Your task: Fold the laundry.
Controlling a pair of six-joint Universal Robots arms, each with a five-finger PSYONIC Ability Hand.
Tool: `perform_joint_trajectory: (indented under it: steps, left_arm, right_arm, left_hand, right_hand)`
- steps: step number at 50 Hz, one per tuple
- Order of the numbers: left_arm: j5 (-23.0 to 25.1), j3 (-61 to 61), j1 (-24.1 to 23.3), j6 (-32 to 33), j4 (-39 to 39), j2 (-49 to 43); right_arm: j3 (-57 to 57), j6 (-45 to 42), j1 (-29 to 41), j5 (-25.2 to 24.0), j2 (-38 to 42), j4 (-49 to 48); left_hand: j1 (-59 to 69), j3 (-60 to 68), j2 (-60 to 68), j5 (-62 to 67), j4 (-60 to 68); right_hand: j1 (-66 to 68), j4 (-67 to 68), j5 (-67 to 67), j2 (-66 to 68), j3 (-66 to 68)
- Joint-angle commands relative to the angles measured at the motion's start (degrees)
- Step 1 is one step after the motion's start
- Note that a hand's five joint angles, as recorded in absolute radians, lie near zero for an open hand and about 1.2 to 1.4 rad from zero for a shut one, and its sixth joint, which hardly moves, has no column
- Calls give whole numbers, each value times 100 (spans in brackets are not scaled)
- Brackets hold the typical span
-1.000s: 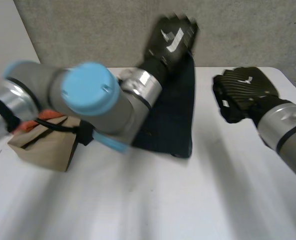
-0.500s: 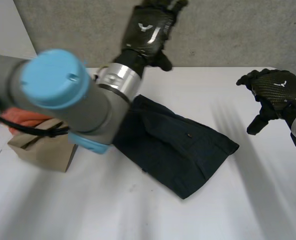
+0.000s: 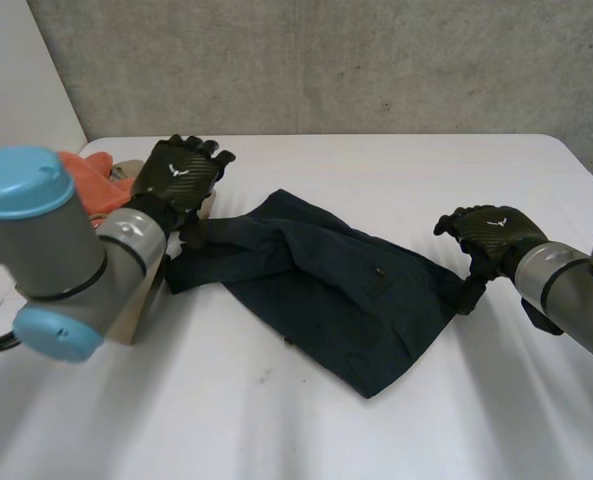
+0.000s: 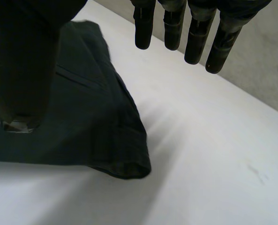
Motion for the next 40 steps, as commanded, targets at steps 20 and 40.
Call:
perform_joint_trajectory:
  steps: [20,40]
  left_arm:
    - [1082,2198,-26,165,-2023,-1986]
    - [-52,-386,-457,288,-2735,123]
  right_arm:
    - [-1436,1079,13,278,1934,-4]
    - [-1454,1000,48,146,1794,5]
  left_hand:
    - [5054,4920,4967,4886,4968]
    - [6905,6771,6818,6738,6820]
  right_hand:
    - [972,794,854,821,878]
    - [6637,6459,6519,6486,6543]
